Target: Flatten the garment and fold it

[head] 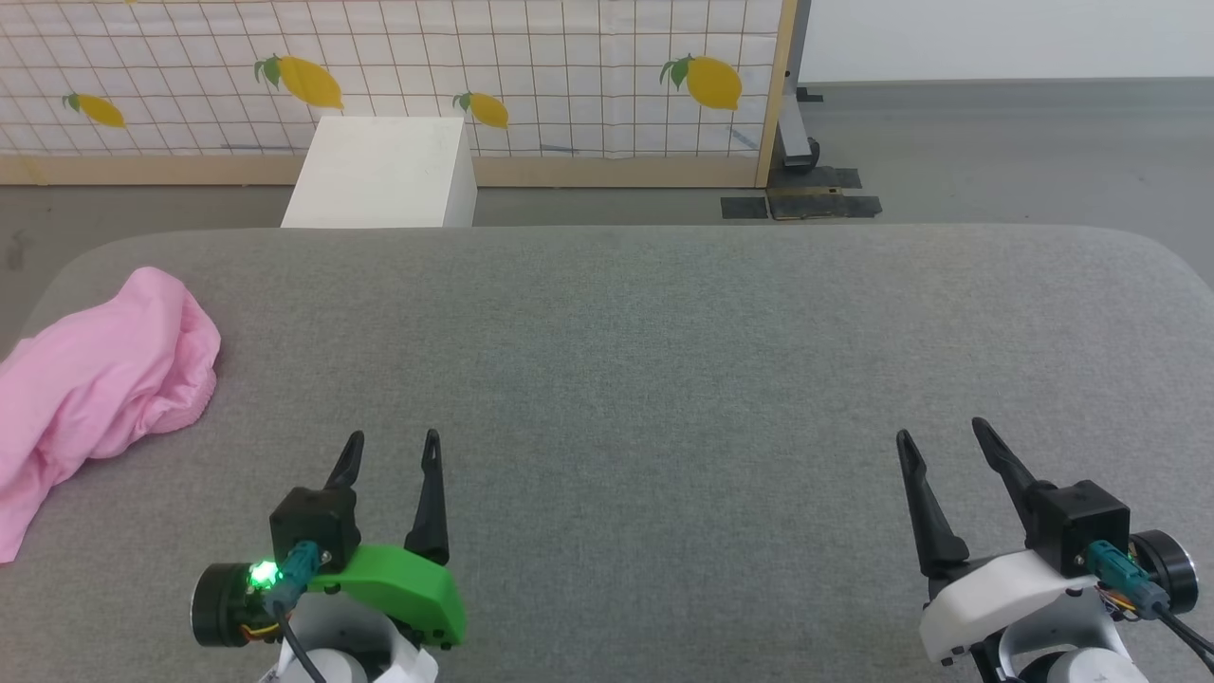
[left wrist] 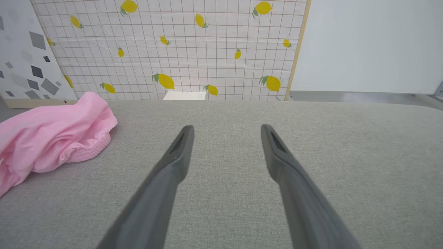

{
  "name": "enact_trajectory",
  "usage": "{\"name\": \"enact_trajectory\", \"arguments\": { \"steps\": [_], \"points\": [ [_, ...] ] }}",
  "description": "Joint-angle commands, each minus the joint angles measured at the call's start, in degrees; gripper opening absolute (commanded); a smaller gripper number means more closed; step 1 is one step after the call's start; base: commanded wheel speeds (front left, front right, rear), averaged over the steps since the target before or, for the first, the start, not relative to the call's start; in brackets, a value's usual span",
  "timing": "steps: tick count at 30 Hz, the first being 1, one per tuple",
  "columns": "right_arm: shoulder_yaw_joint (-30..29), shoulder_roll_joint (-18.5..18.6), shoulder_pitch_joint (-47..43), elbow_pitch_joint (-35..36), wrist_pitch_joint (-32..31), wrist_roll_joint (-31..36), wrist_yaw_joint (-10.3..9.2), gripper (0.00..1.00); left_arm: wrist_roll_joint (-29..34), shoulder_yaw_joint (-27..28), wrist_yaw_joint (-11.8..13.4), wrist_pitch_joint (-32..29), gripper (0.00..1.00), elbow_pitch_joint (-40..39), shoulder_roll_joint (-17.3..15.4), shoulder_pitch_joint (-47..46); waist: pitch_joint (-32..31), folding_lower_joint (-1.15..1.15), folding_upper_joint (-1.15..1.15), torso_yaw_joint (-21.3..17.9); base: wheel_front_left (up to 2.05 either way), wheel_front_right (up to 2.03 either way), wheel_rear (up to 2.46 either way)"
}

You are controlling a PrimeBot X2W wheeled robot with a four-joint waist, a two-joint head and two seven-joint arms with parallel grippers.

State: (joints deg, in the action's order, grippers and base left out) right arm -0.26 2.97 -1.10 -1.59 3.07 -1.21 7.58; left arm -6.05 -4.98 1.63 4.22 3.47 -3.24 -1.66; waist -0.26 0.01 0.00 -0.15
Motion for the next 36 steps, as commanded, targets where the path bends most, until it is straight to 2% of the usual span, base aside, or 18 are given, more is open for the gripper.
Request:
{"name": "enact_trajectory", "arguments": {
  "steps": [1, 36],
  "points": [
    [-0.1, 0.0, 1.0, -0.2, 0.7, -0.6, -0.03, 1.0, -0.7, -0.4, 0.4, 0.6, 1.0, 0.4, -0.2, -1.3, 0.0, 0.0, 0.0, 0.0, 0.0, 0.0, 0.0],
    [-0.3, -0.1, 1.8, -1.8, 3.6, -2.0, -0.05, 1.0, -6.6, -3.6, 3.0, 3.1, 1.0, 0.9, -3.0, -1.3, -0.1, -0.01, 0.0, 0.0, 0.0, 0.0, 0.0]
  ]
}}
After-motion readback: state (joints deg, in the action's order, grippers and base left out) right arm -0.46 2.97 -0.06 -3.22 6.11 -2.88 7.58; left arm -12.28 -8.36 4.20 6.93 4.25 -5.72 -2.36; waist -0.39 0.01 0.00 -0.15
